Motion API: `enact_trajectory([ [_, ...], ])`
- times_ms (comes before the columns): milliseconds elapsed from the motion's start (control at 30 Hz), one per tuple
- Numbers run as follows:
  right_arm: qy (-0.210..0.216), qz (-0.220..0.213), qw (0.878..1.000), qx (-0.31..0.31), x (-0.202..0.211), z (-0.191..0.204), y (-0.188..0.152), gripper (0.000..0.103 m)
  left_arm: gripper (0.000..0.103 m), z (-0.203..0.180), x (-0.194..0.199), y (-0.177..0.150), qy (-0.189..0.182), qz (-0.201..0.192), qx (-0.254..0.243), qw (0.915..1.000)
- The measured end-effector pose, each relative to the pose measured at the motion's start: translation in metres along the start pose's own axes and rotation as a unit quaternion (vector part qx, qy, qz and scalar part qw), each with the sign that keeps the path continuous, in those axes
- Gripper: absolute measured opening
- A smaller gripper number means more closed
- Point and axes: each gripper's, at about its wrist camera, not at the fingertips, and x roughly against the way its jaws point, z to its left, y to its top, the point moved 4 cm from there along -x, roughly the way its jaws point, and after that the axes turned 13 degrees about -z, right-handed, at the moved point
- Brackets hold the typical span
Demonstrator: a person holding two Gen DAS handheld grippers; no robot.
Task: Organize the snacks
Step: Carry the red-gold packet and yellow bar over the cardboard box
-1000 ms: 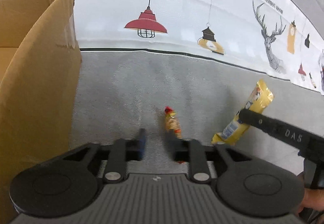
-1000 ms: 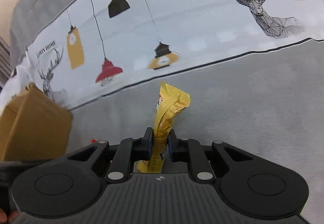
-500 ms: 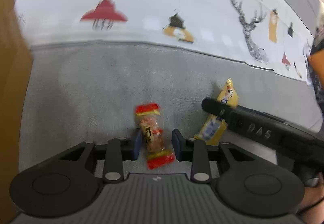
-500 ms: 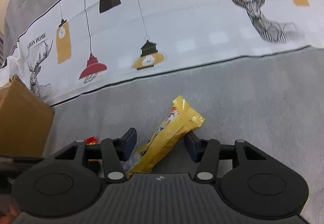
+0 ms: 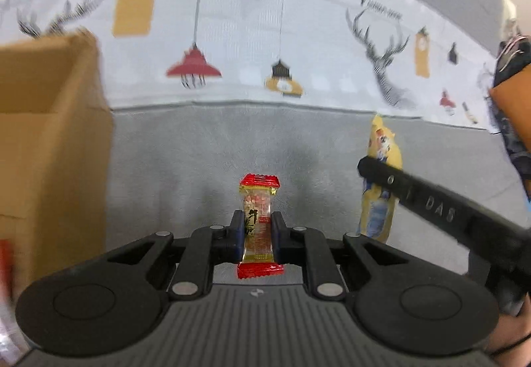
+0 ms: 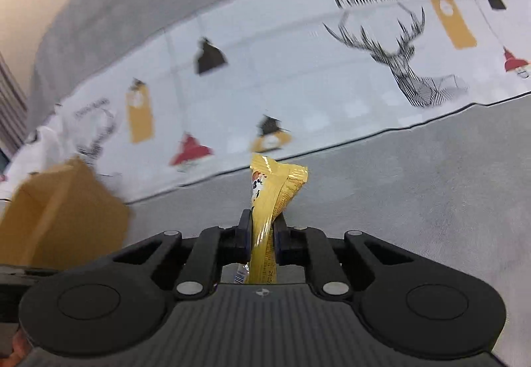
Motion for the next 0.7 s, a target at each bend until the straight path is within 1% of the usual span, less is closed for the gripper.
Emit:
enact_trajectory([
  [133,0.032,-0.022,0.999,0.008,0.045,0.055,0.008,0.013,0.017,0.013,0.062,0.013,-0.001,-0.038,-0.009,0.9992],
  [267,0.080,-0.049,0.995,0.022,0.086,0.124,0.027,0.013,0.017,0.040,0.135,0.033,0.022,-0.098,-0.021,0.9947],
  [333,0.101,-0.066,0.992,0.036,0.105,0.159,0.038,0.013,0.017,0.056,0.170,0.041,0.054,-0.123,-0.037,0.9902],
  [400,0.120,-0.076,0.989,0.047,0.119,0.192,0.046,0.013,0.017,0.075,0.203,0.047,0.081,-0.147,-0.043,0.9848],
  [467,0.131,-0.080,0.986,0.059,0.129,0.224,0.048,0.013,0.017,0.094,0.228,0.049,0.098,-0.161,-0.037,0.9813],
  [567,0.148,-0.075,0.983,0.074,0.135,0.266,0.044,0.013,0.017,0.124,0.256,0.046,0.117,-0.170,-0.022,0.9783],
  [700,0.162,-0.052,0.981,0.096,0.132,0.307,0.025,0.013,0.017,0.161,0.267,0.035,0.138,-0.165,-0.009,0.9766],
])
